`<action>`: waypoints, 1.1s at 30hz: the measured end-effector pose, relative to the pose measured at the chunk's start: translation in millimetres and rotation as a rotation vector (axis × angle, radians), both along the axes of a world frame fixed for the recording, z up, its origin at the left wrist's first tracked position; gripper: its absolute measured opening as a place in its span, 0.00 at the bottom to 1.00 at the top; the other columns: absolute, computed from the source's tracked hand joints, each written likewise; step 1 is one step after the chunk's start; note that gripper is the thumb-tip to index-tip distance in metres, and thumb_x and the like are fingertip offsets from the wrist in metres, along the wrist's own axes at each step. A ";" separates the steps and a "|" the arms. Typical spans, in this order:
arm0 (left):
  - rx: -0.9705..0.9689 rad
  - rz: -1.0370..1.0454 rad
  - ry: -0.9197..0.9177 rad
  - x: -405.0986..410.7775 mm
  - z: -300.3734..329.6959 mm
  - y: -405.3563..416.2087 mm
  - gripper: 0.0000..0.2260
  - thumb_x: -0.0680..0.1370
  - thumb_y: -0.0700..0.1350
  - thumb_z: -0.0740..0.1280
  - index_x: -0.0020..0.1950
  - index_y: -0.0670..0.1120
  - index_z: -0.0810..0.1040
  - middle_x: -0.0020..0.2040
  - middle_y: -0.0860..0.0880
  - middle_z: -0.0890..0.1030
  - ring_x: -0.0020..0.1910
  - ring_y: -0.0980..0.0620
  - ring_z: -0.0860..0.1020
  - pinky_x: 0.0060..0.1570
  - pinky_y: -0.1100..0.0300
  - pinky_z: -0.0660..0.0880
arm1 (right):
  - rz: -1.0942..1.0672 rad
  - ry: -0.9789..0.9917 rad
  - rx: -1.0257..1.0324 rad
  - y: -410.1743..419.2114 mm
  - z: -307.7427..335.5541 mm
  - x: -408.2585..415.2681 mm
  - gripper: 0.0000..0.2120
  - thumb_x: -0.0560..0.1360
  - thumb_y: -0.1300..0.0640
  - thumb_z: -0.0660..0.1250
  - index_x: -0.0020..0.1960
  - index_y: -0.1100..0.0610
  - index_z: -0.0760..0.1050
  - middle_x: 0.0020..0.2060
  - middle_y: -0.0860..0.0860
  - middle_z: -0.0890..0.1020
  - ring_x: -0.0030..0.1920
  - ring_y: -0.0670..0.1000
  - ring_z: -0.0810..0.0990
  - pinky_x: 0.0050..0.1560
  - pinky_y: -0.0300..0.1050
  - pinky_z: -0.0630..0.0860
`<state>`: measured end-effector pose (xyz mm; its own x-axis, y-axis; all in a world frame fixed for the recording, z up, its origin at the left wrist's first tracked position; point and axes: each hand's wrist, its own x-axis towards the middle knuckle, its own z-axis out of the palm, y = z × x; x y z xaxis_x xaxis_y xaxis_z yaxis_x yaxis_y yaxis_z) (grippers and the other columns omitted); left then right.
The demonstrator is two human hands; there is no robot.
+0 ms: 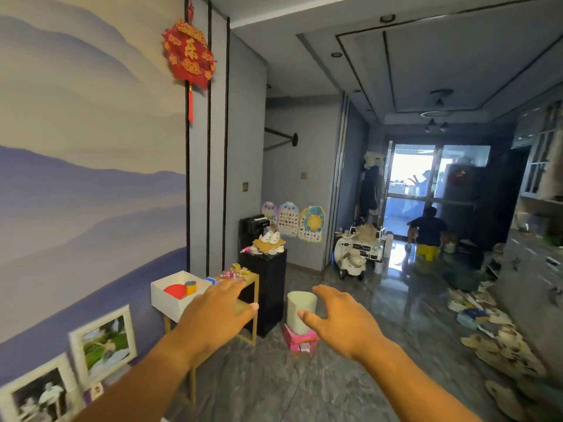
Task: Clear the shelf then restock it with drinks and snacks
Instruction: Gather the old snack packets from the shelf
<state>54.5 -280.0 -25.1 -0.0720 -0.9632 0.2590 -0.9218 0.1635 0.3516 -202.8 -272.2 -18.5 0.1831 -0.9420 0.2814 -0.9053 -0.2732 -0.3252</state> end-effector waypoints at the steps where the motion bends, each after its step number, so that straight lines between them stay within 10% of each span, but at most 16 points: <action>1: 0.006 0.016 -0.006 2.4 0.3 -22.6 0.28 0.80 0.64 0.58 0.78 0.57 0.59 0.78 0.53 0.63 0.74 0.49 0.66 0.68 0.50 0.70 | 0.001 -0.006 -0.003 -22.4 0.6 2.3 0.33 0.74 0.29 0.58 0.72 0.47 0.67 0.69 0.49 0.75 0.65 0.54 0.76 0.60 0.55 0.77; 33: 0.169 0.340 0.075 81.7 -116.6 -775.6 0.29 0.80 0.64 0.56 0.79 0.55 0.58 0.80 0.53 0.59 0.76 0.49 0.61 0.72 0.51 0.62 | 0.377 -0.001 0.233 -862.4 -96.6 112.1 0.34 0.76 0.33 0.60 0.78 0.46 0.60 0.76 0.46 0.67 0.74 0.51 0.68 0.69 0.53 0.70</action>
<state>136.2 -1055.6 -141.7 0.2716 -0.9584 0.0874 -0.8840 -0.2126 0.4164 -90.6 -1134.6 -115.1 0.5258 -0.8477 0.0694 -0.7563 -0.5034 -0.4179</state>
